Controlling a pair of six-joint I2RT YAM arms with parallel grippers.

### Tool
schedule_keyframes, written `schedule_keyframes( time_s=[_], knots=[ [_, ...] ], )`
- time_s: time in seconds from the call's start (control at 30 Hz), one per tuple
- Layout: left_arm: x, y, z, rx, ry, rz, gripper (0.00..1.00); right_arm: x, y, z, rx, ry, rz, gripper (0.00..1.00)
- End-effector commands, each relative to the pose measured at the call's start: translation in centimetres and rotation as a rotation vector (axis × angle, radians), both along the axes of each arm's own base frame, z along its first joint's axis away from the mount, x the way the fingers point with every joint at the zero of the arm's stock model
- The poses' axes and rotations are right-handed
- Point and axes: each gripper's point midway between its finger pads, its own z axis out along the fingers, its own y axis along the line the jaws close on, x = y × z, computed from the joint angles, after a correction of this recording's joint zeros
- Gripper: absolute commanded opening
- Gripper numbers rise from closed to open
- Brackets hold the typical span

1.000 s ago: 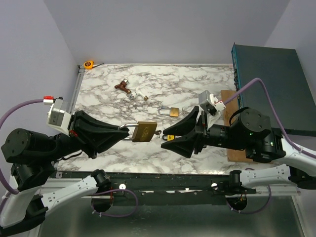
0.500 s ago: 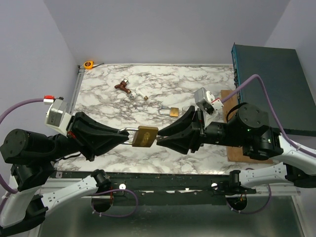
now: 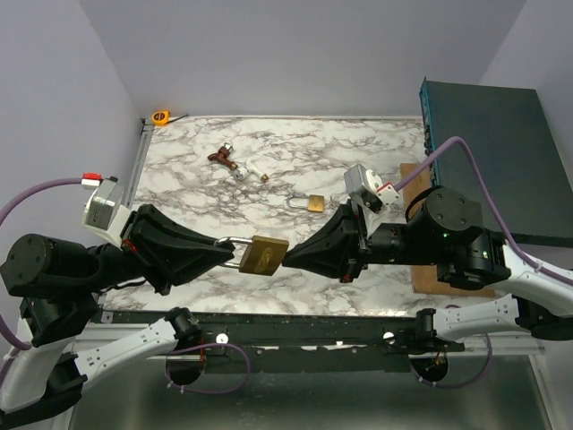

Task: Lock with the key
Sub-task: Lock the lock, then place the lock at the center of the board.

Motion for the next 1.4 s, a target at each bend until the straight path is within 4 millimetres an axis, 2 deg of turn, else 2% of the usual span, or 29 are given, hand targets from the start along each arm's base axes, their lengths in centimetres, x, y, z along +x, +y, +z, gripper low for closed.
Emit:
schedule_keyframes(
  time_s=[0.0, 0.23, 0.5, 0.57, 0.63, 0.7, 0.8, 0.9, 0.97, 1.0, 1.07, 1.17, 1.27, 1.37],
  knots=[
    [-1.2, 1.8, 4.3, -0.152, -0.088, 0.003, 0.00, -1.2, -0.3, -0.2, -0.026, -0.011, 0.059, 0.01],
    [-1.6, 3.2, 5.1, -0.171, -0.101, 0.039, 0.00, -0.9, -0.9, -2.2, -0.097, -0.016, 0.040, 0.01],
    [-2.1, 5.4, 5.1, -0.144, -0.141, 0.111, 0.00, -0.4, -2.4, -4.1, -0.143, -0.003, 0.002, 0.01],
    [-1.2, 5.6, 4.7, -0.126, -0.120, 0.161, 0.00, 0.5, -2.5, -4.7, -0.160, 0.003, -0.054, 0.01],
    [1.1, 5.8, 3.6, -0.093, -0.055, 0.268, 0.00, 2.3, -1.9, -6.5, -0.218, 0.024, -0.153, 0.01],
    [4.0, 5.6, 1.6, -0.027, 0.023, 0.391, 0.00, 4.2, -0.9, -9.4, -0.289, 0.055, -0.254, 0.01],
    [7.8, 3.9, -2.0, 0.112, 0.115, 0.503, 0.00, 6.3, 1.2, -14.6, -0.428, 0.088, -0.357, 0.01],
    [10.9, 1.8, -5.3, 0.229, 0.183, 0.566, 0.00, 9.4, 2.8, -19.8, -0.557, 0.163, -0.422, 0.01],
    [12.9, 0.8, -7.2, 0.258, 0.240, 0.574, 0.00, 11.8, 3.0, -22.4, -0.599, 0.234, -0.453, 0.01],
    [13.5, 0.1, -8.2, 0.257, 0.283, 0.531, 0.00, 12.7, 3.2, -23.5, -0.610, 0.256, -0.468, 0.01],
    [16.3, -0.1, -10.6, 0.240, 0.362, 0.538, 0.00, 14.7, 3.3, -25.3, -0.621, 0.287, -0.519, 0.01],
    [20.6, -0.2, -15.3, 0.220, 0.476, 0.553, 0.00, 18.0, 3.1, -27.3, -0.623, 0.348, -0.596, 0.01],
    [24.1, 0.3, -19.1, 0.141, 0.575, 0.579, 0.00, 21.2, 2.8, -30.3, -0.643, 0.421, -0.670, 0.01],
    [26.6, 1.5, -23.3, 0.118, 0.654, 0.621, 0.00, 23.4, 2.7, -33.4, -0.682, 0.447, -0.747, 0.01]
  ],
)
